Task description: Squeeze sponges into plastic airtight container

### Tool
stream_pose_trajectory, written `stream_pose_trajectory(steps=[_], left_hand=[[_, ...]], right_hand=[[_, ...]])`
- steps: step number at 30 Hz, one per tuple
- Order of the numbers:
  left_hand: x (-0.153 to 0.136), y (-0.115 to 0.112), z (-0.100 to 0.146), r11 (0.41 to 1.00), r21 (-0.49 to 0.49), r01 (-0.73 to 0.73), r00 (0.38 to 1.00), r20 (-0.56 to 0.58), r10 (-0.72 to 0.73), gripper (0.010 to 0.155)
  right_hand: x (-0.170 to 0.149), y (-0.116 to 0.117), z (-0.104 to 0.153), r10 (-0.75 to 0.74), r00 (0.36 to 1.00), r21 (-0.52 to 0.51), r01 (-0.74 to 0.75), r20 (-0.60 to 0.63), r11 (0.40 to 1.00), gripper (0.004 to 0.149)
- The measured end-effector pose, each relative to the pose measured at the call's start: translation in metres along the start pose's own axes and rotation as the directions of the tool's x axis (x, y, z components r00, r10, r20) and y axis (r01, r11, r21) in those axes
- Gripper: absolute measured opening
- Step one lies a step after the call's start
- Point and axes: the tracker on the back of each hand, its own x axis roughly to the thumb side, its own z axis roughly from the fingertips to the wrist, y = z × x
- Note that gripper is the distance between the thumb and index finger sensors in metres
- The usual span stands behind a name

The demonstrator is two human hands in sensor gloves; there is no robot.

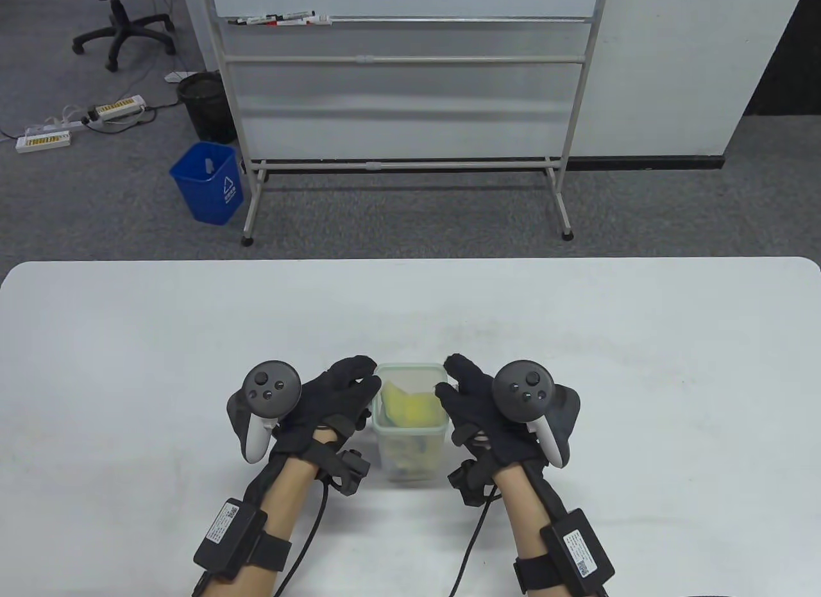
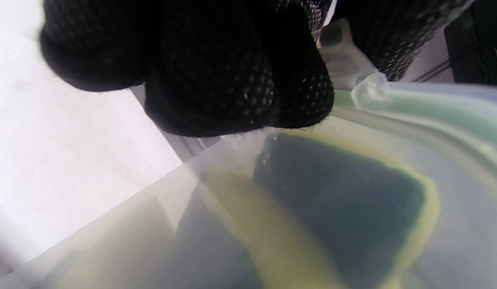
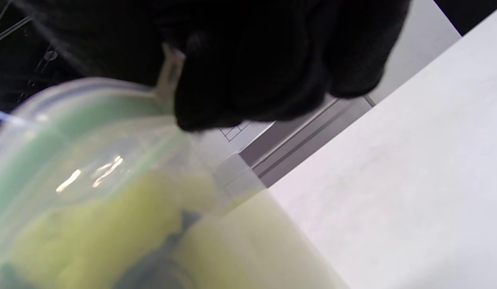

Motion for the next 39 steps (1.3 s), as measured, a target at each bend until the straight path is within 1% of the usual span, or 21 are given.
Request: stream_pose_trajectory(steps=[5,8,10,12,14,16,18,19,21,23,27,34,39], left_hand=[[0.0,0.0,0.0,1.0,-0.002,0.007,1.0,-0.003,-0.007,0.057],[0.001,0.0,0.0,1.0,0.001,0.017,1.0,-0.004,-0.017,0.058],[0.002,0.001,0.001,0.999,0.017,0.047,0.999,-0.004,-0.047,0.06],[0.005,0.003,0.004,0.993,0.062,0.1,0.995,0.0,-0.1,0.066],[0.011,0.004,0.007,0.977,0.104,0.188,0.982,0.014,-0.191,0.068],[0.017,0.005,0.01,0.954,0.156,0.257,0.964,0.031,-0.265,0.063],[0.022,0.005,0.012,0.936,0.191,0.297,0.95,0.043,-0.31,0.055],[0.023,0.004,0.013,0.93,0.201,0.308,0.945,0.049,-0.324,0.052],[0.026,0.004,0.013,0.92,0.201,0.336,0.932,0.069,-0.355,0.041],[0.026,0.004,0.013,0.917,0.193,0.349,0.928,0.065,-0.367,0.04],[0.023,0.004,0.011,0.932,0.151,0.329,0.939,0.054,-0.34,0.04],[0.022,0.003,0.01,0.939,0.138,0.315,0.945,0.049,-0.324,0.042],[0.018,0.003,0.01,0.954,0.128,0.269,0.96,0.037,-0.276,0.043]], right_hand=[[-0.004,0.001,-0.002,-0.047,0.998,0.055,0.05,-0.052,0.997,0.062],[-0.005,0.001,-0.003,-0.029,0.997,0.114,0.037,-0.071,0.993,0.064],[-0.002,0.0,-0.001,-0.006,0.998,0.114,0.013,-0.067,0.993,0.068],[0.002,-0.001,0.002,0.06,0.997,0.078,-0.056,-0.047,0.995,0.072],[0.01,-0.003,0.006,0.167,0.986,0.006,-0.167,-0.015,0.986,0.075],[0.016,-0.002,0.01,0.236,0.972,-0.052,-0.236,0.006,0.97,0.072],[0.021,-0.002,0.012,0.289,0.957,-0.08,-0.288,0.009,0.954,0.067],[0.023,-0.002,0.013,0.306,0.952,-0.096,-0.304,0.011,0.948,0.063],[0.026,-0.001,0.015,0.337,0.941,-0.105,-0.335,0.006,0.936,0.058],[0.026,0.0,0.015,0.368,0.93,-0.11,-0.366,-0.003,0.924,0.053],[0.023,0.0,0.014,0.335,0.942,-0.073,-0.335,-0.012,0.939,0.054],[0.018,-0.001,0.01,0.274,0.961,-0.029,-0.275,-0.026,0.961,0.055],[0.015,-0.001,0.009,0.247,0.968,-0.01,-0.248,-0.032,0.969,0.055]])
